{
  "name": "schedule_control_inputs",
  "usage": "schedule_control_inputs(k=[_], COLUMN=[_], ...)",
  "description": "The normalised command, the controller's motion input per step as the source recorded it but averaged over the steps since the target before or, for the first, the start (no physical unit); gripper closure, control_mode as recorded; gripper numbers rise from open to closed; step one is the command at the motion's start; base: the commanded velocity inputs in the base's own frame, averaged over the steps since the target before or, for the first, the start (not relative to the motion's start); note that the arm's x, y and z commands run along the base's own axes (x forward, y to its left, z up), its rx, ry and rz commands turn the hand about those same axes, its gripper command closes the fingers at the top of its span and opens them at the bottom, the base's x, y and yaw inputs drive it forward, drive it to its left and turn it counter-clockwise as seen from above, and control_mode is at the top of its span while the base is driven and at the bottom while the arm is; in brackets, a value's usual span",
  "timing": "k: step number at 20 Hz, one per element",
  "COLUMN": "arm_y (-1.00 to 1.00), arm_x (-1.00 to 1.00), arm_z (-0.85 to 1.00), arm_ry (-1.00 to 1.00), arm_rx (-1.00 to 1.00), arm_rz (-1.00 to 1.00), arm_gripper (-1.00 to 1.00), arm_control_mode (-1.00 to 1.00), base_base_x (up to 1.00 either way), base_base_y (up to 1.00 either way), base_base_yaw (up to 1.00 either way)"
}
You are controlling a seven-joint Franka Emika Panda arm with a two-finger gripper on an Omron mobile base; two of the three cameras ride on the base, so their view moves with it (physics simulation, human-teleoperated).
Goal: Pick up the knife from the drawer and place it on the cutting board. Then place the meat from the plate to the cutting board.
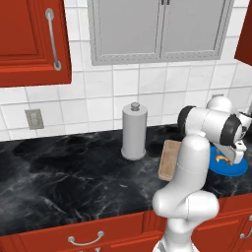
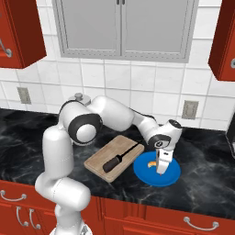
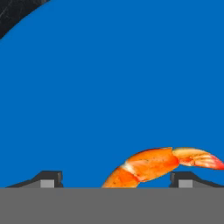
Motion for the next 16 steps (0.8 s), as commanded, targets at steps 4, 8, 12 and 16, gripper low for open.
schedule_control_inputs(k=[4, 8, 12, 16], arm_y=[1.00, 1.00, 1.00, 1.00], arm_x=[-0.15, -0.20, -0.11, 0.00], arm_z=[-1.00, -1.00, -1.00, -1.00], arm_ry=[-0.03, -0.01, 0.00, 0.00], arm_rx=[0.00, 0.00, 0.00, 0.00], arm_rz=[-0.10, -0.16, -0.18, -0.19], arm_gripper=[1.00, 1.00, 1.00, 1.00], arm_control_mode=[-1.00, -1.00, -1.00, -1.00], base_base_x=[0.00, 0.00, 0.00, 0.00], base_base_y=[0.00, 0.00, 0.00, 0.00], base_base_yaw=[0.00, 0.00, 0.00, 0.00])
